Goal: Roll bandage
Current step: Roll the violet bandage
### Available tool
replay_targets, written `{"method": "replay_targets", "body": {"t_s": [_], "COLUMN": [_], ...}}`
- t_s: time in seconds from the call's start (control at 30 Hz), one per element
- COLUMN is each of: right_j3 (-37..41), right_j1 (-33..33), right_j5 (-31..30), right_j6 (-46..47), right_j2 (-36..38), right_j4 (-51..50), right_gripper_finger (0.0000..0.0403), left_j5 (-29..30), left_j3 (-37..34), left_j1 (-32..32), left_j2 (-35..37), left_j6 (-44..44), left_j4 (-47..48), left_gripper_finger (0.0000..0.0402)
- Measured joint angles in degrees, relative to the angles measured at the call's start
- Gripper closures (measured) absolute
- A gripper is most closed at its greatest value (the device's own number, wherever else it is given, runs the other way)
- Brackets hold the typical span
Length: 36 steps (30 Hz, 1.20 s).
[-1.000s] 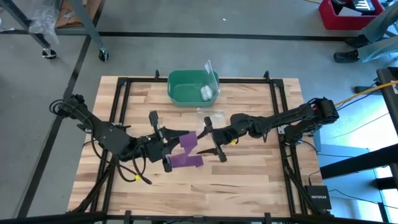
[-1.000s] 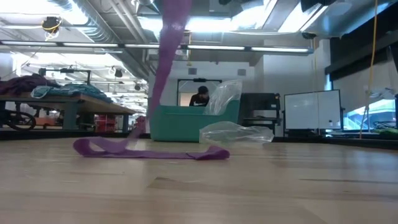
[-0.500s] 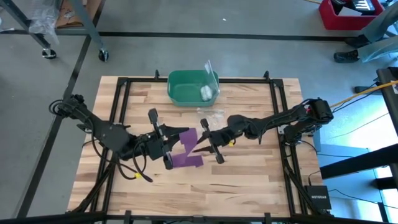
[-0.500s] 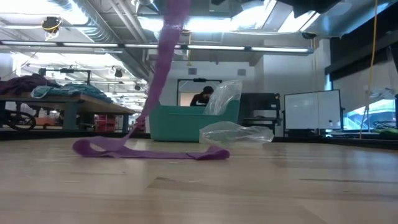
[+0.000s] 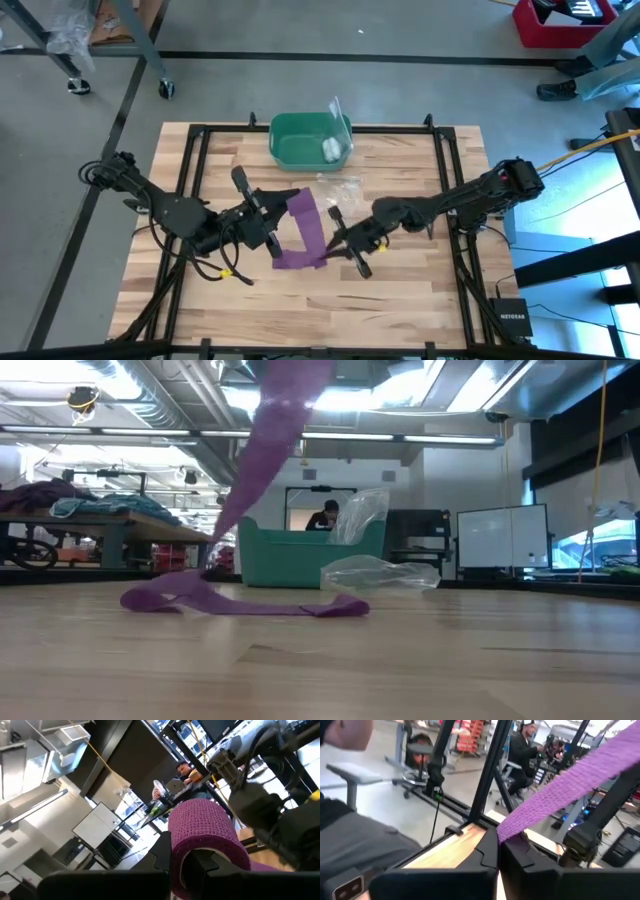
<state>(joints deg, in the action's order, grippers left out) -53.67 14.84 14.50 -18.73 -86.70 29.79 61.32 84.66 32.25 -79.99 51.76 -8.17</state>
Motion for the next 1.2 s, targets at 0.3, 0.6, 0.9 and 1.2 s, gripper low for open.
{"method": "replay_targets", "body": {"t_s": [0.3, 0.6, 0.9, 1.2], "right_j3": [0.00, -3.02, -12.80, -19.88], "right_j1": [9.31, 16.23, 18.54, 18.25], "right_j5": [-11.14, -17.19, -23.40, -28.49], "right_j6": [-4.80, -7.14, -8.75, -10.22], "right_j2": [5.62, 7.44, 7.44, 7.39], "right_j4": [-6.94, -11.13, -22.31, -24.47], "right_gripper_finger": [0.0398, 0.0399, 0.0395, 0.0394], "left_j5": [0.60, 0.90, -2.01, -2.86], "left_j3": [0.00, -4.69, -20.22, -28.96], "left_j1": [-1.77, -6.48, -7.58, -6.34], "left_j2": [-1.14, -3.17, -3.26, -3.21], "left_j6": [0.71, -3.24, -3.99, -11.96], "left_j4": [3.36, 5.87, -11.56, -18.53], "left_gripper_finger": [0.0394, 0.0396, 0.0396, 0.0396]}}
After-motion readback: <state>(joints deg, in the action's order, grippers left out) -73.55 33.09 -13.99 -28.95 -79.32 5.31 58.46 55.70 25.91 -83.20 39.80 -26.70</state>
